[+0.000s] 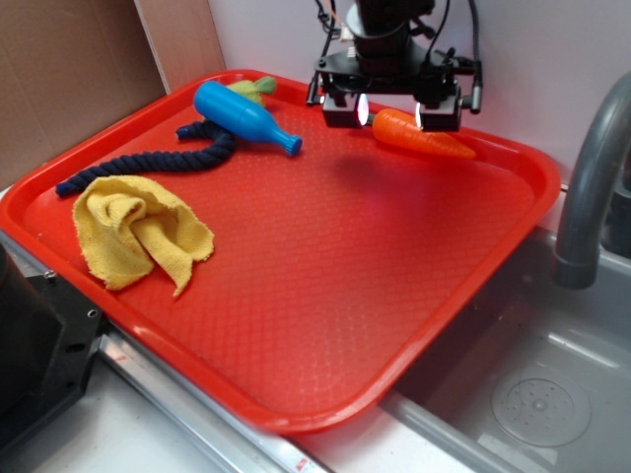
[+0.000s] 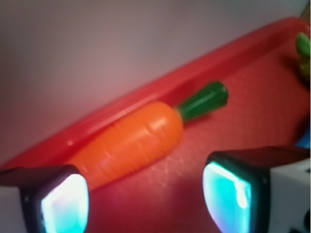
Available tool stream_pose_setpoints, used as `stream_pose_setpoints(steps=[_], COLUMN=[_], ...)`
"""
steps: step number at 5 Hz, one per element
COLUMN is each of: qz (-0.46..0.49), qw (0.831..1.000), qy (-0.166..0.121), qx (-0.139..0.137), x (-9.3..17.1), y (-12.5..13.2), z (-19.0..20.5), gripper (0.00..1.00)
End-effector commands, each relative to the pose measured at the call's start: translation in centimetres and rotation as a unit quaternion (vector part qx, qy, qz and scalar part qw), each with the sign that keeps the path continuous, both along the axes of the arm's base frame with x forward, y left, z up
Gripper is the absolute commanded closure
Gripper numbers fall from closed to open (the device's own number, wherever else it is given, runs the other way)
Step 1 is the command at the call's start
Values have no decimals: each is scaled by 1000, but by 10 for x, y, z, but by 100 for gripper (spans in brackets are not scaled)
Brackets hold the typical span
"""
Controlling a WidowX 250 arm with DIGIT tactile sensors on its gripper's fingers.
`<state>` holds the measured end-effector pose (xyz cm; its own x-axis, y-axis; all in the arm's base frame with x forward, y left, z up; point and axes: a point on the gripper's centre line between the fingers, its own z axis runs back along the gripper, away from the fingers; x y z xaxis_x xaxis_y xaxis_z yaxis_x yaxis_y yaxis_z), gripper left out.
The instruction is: Grab the carrot.
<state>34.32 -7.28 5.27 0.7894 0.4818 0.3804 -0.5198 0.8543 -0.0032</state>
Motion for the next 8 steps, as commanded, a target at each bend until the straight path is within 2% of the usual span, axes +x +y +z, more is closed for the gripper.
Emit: stream_pose_setpoints(steps=[1,2,3,4,5,8], qz=[0,0,25,15,15,10], qw=[1000,1000,999,996,997,999], qy=[-26,-26,-42,-82,-79,-39], qx=[-11,-11,-1,12,12,20], x=[10,10,10,5,9,49], y=[-1,-1,14,20,22,29], z=[21,21,30,30,29,3], gripper=[0,0,0,0,0,0])
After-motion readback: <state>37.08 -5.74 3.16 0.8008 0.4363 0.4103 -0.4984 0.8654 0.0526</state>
